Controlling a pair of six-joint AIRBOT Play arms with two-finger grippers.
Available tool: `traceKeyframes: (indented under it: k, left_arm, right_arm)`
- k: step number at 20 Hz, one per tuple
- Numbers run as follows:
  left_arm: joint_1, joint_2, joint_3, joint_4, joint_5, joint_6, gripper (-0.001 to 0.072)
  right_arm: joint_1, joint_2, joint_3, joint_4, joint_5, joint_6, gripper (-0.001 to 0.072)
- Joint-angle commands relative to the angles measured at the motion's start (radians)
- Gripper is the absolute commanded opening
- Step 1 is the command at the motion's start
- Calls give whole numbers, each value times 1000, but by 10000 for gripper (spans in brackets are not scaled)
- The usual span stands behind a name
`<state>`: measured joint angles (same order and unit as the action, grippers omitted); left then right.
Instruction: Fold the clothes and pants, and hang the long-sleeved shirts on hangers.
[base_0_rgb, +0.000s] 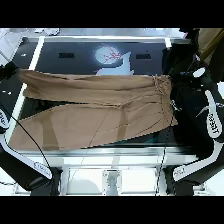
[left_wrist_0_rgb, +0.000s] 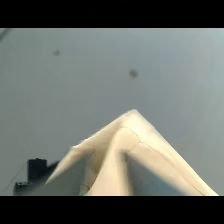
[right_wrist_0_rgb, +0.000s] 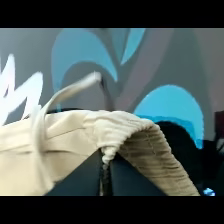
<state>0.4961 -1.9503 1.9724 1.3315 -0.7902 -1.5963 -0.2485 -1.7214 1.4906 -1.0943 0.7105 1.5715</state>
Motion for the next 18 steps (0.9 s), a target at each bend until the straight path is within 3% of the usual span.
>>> traceKeyframes:
  k: [1,5,7,9,12,15,18]
  left_arm:
    - [-8,13,5,-2,-39,-42,714]
    - [43,152,7,185,-311,-33,705]
    - [82,237,-6,344,-498,-31,704]
    - [148,341,-75,368,-603,-33,704]
    - [261,542,-356,366,-652,-39,704]
    - [404,727,-719,293,-608,-34,698]
    - [602,808,-969,90,-606,58,696]
  right_arm:
    - [-3,-10,34,34,-43,87,473]
    - [-43,47,188,-55,192,82,482]
    - [-82,120,244,-119,362,32,482]
    - [-125,220,243,-165,517,-40,482]
    - [-190,366,149,-227,753,-172,482]
    - [-253,543,-103,-163,756,-231,481]
    - [-263,664,-323,-38,813,-306,481]
